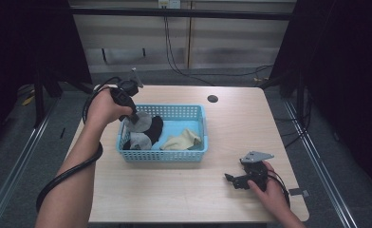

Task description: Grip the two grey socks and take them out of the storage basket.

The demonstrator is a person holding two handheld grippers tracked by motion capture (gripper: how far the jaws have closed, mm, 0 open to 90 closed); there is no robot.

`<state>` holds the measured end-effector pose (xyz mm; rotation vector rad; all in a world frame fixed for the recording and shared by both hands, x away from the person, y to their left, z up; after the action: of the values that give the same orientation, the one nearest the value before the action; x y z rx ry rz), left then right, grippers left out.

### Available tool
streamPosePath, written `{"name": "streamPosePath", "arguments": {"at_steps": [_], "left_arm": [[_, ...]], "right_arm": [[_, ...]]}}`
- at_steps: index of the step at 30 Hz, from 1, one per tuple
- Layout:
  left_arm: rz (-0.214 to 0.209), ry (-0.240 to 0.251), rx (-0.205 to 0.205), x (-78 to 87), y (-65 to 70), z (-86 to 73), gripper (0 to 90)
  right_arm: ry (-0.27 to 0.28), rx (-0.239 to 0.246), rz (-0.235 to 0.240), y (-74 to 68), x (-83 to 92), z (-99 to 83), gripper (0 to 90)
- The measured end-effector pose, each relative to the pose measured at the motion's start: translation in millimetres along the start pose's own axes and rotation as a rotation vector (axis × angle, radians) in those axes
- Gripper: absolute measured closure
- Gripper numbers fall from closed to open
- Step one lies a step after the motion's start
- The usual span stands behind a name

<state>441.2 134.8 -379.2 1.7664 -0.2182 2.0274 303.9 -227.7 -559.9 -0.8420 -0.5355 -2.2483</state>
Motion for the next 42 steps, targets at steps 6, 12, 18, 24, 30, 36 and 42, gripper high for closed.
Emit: {"name": "streamPosePath", "arguments": {"at_steps": [6,12,18,24,30,36,42], "left_arm": [[0.007,0.023,0.039,6.5,-20.6,-11.3,84.2],[0.007,0.048,0.098,6.0,-42.4,-24.1,84.2],[0.015,0.061,0.164,-0.1,-65.6,-37.4,84.0],[0.043,0.031,0.203,-9.0,-85.3,-52.2,84.1],[0.036,0.033,0.254,-20.6,-100.8,-66.5,84.0],[0.034,0.028,0.291,-34.6,-110.7,-77.0,83.7],[0.05,0.039,0.282,-46.8,-112.8,-78.8,75.4]], "right_arm": [[0.0,0.0,0.0,0.0,0.0,0.0,11.4],[0.0,0.0,0.0,0.0,0.0,0.0,11.4],[0.0,0.0,-0.001,0.0,0.0,0.0,11.4],[0.0,0.001,0.0,0.1,-0.1,0.0,11.4],[0.0,0.001,-0.001,0.0,-0.1,-0.1,11.4],[-0.001,-0.001,0.0,-0.1,0.0,-0.1,11.4],[-0.002,0.002,0.001,-0.1,0.1,-0.3,11.4]]}}
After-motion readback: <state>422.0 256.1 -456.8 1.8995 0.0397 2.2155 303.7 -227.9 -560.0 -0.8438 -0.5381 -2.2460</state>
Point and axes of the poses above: each handheld gripper's, and its own axes: x roughly backward along the jaws, z roughly out of its top, y roughly to its right, the point moved 7 cm from there along -x, roughly forward along the jaws, and after that the axes turned 13 degrees about x, right-handed, at the moved point
